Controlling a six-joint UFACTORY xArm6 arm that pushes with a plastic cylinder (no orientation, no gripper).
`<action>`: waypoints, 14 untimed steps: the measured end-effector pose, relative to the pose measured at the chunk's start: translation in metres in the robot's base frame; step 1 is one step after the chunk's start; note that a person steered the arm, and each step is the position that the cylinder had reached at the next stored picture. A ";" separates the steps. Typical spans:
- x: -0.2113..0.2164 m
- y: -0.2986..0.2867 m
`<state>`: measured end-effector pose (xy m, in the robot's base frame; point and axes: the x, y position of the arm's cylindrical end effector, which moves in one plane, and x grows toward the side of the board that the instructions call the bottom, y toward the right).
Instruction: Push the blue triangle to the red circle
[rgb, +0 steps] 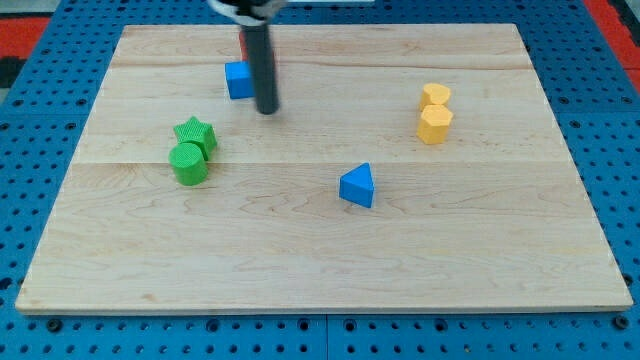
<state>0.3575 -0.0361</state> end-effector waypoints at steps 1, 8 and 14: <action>0.024 0.059; 0.133 0.089; 0.013 0.062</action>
<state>0.3705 0.0258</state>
